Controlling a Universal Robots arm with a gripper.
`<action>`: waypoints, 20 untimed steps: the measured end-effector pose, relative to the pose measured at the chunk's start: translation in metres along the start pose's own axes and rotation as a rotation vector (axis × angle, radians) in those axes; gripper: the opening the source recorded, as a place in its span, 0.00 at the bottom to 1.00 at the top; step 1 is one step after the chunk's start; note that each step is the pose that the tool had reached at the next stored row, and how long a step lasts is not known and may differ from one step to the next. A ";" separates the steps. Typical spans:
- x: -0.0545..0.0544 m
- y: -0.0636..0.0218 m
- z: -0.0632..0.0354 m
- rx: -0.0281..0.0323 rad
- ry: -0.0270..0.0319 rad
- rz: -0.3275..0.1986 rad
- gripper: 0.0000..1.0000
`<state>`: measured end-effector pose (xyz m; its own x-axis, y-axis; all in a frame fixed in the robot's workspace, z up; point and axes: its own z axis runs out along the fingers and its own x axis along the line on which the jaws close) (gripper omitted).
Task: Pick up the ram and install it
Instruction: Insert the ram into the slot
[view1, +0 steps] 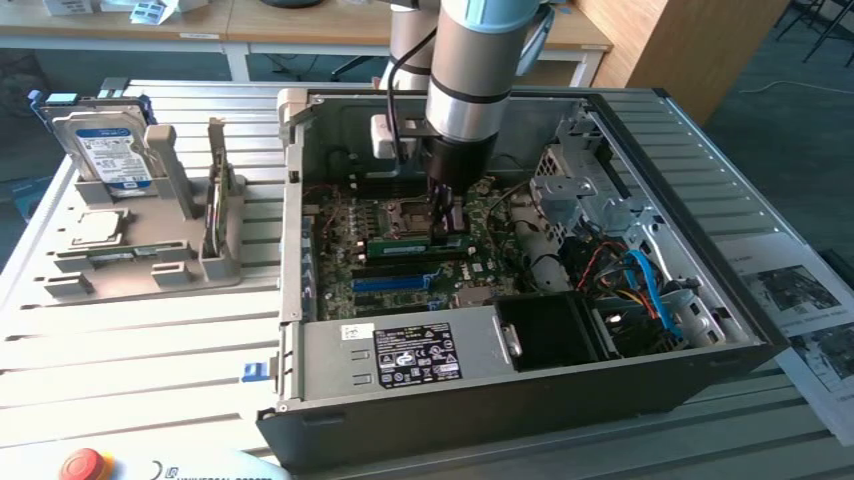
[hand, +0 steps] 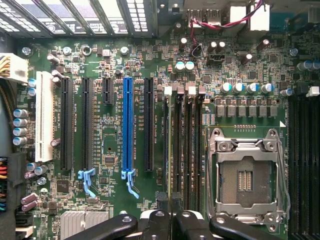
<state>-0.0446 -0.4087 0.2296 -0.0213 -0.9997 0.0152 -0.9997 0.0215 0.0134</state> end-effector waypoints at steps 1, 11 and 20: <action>0.000 0.0000 0.0002 0.0000 0.0000 0.000 0.12; 0.000 0.0000 0.0021 0.0001 -0.0002 0.000 0.12; 0.000 -0.0001 0.0057 0.0000 -0.0001 0.000 0.12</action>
<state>-0.0445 -0.4087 0.2240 -0.0213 -0.9997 0.0150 -0.9997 0.0215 0.0134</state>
